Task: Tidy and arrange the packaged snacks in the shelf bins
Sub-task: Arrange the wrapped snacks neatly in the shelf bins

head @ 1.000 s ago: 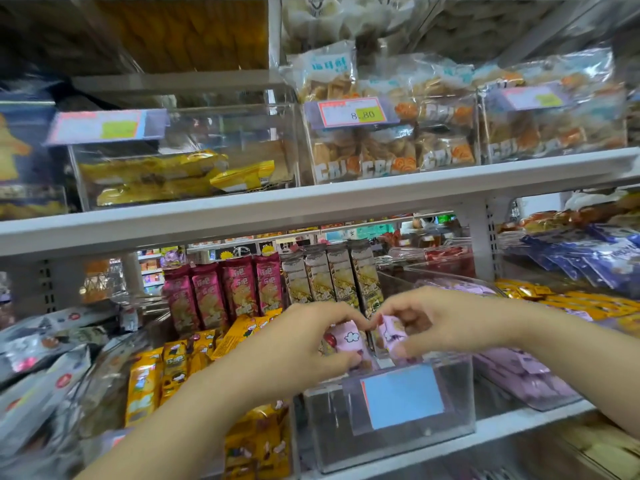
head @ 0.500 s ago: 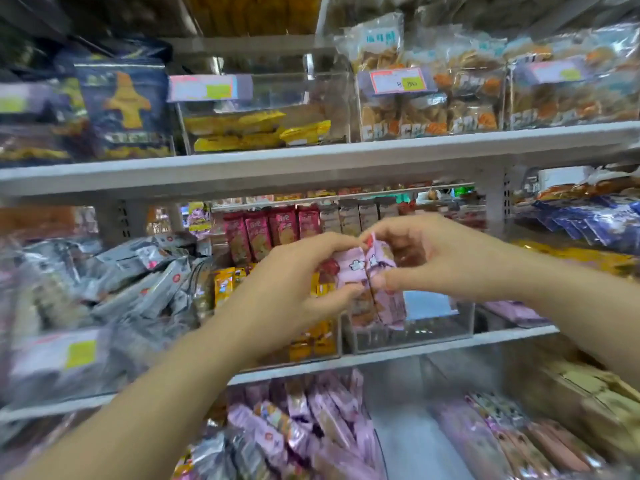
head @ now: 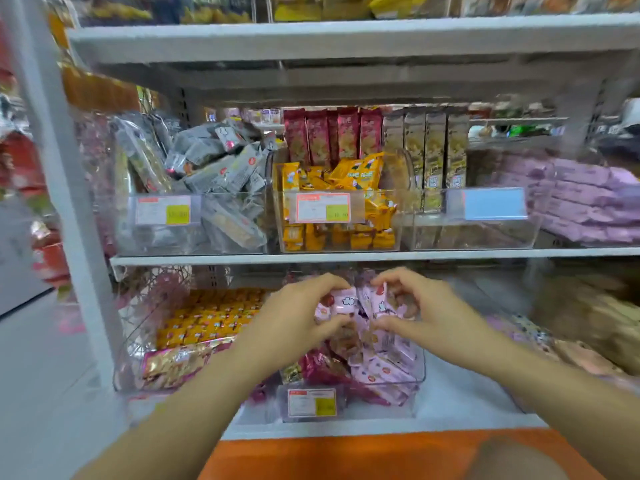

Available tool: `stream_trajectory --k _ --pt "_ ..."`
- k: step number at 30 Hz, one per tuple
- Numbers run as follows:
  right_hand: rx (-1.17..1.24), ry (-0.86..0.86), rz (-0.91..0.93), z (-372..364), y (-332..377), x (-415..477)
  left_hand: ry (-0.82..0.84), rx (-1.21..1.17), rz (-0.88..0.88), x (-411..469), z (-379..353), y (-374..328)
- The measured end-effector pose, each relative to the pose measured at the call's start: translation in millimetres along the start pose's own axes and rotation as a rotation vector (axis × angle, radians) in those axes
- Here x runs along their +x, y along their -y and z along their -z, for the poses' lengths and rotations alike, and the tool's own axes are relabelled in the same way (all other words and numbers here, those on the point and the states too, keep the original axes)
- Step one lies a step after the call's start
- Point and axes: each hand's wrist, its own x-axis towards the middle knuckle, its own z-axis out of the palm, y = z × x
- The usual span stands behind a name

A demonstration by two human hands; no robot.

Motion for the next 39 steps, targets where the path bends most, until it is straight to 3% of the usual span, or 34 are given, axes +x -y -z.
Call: stream_trajectory --k 4,11,23,31,34,39 --pt "0.063 -0.034 -0.113 -29 -35 -3 0.06 -0.02 0.093 -2 -38 19" --pt "0.149 0.018 -0.139 -51 -53 6 0.061 -0.023 0.064 20 -68 19" --pt "0.092 0.029 -0.098 -70 -62 18 0.134 -0.163 0.114 23 -77 30" --pt "0.166 0.011 -0.188 -68 -66 24 0.194 -0.25 0.087 21 -65 37" --pt "0.23 -0.107 -0.225 -59 -68 26 0.153 -0.116 0.024 16 -56 46" --pt "0.483 -0.456 -0.279 -44 -67 8 0.027 0.103 -0.022 2 -43 70"
